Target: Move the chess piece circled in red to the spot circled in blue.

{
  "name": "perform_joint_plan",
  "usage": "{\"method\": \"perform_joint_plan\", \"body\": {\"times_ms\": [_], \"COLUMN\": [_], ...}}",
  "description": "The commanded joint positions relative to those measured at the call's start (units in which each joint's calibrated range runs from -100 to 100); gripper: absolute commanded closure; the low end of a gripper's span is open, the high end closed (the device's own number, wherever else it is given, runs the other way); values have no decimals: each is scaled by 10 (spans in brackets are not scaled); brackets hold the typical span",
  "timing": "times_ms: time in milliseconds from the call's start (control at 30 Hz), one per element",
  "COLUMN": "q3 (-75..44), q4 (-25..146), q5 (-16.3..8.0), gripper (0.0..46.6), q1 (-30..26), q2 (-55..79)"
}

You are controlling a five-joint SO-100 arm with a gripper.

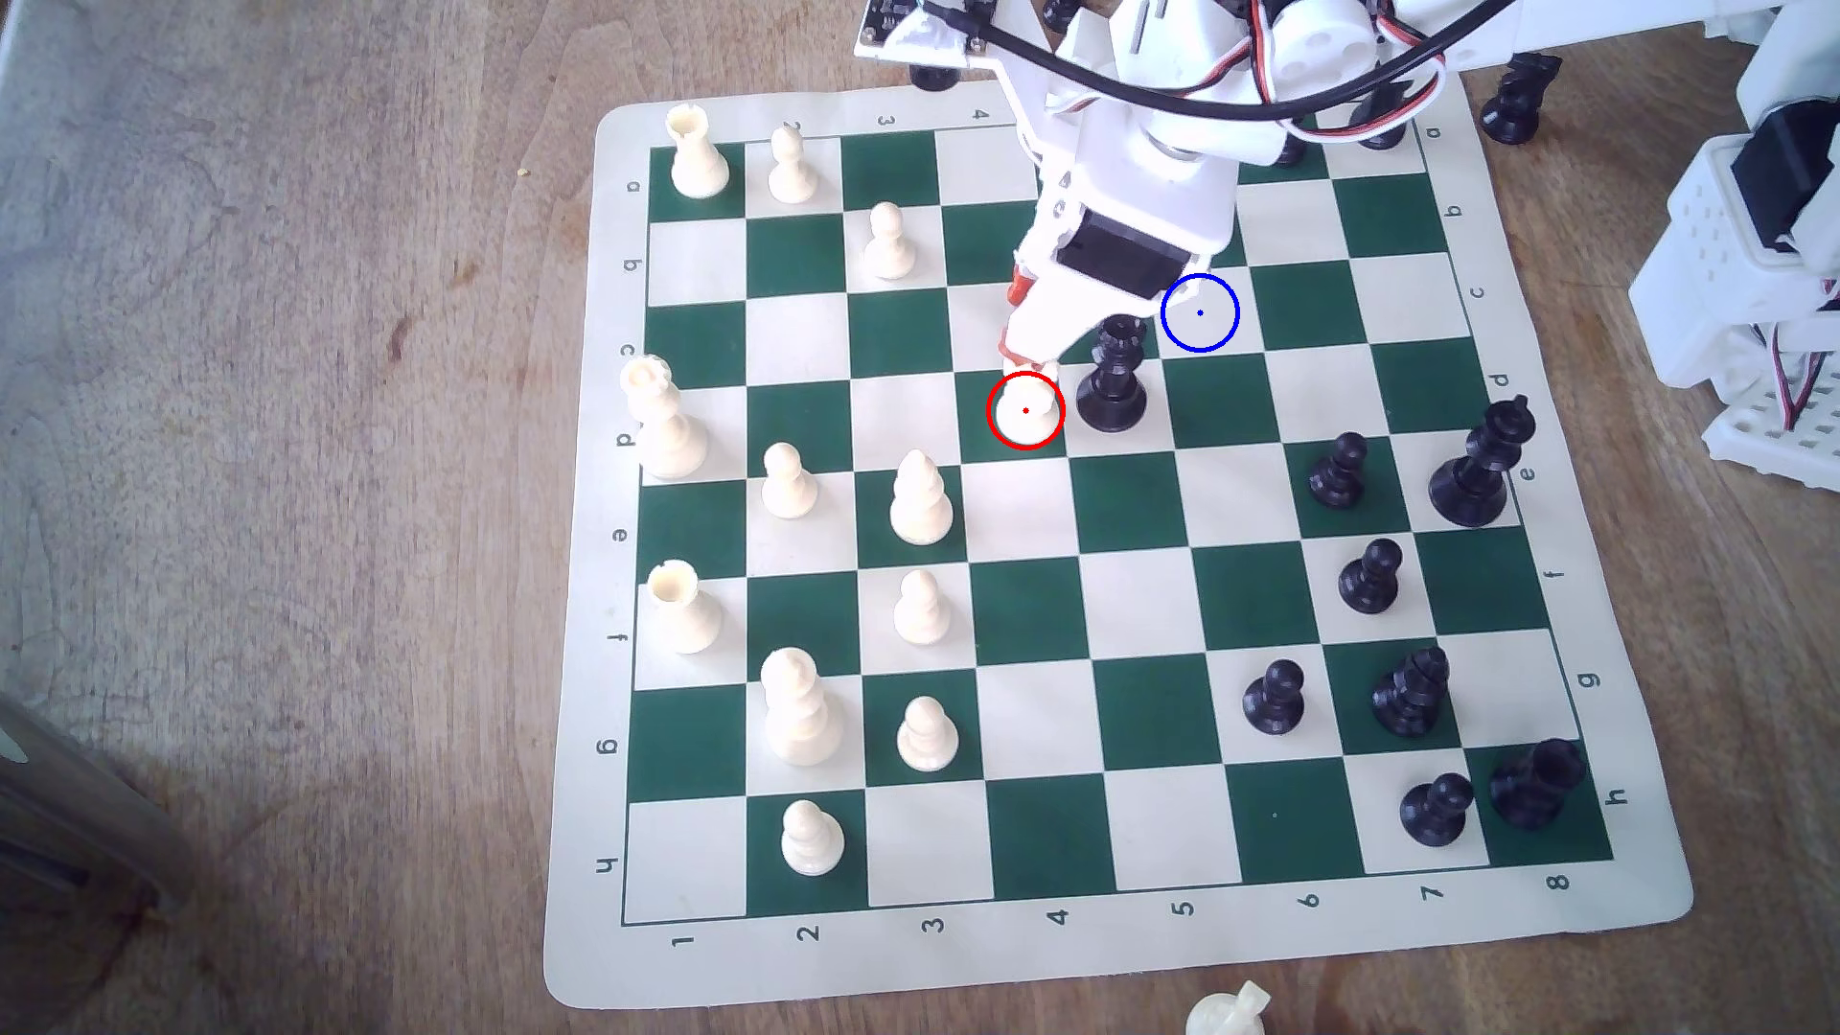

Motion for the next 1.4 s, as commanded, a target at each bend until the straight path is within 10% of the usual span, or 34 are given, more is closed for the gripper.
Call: {"method": "perform_joint_plan", "body": {"times_ms": [0,1100,1367], "q3": [-27,12,9], "q4": [-19,-52,-64], "q5": [-5,-13,-11], "gripper": [365,370,464], "q1": [7,-1,-1], "q2": [6,72,75]}}
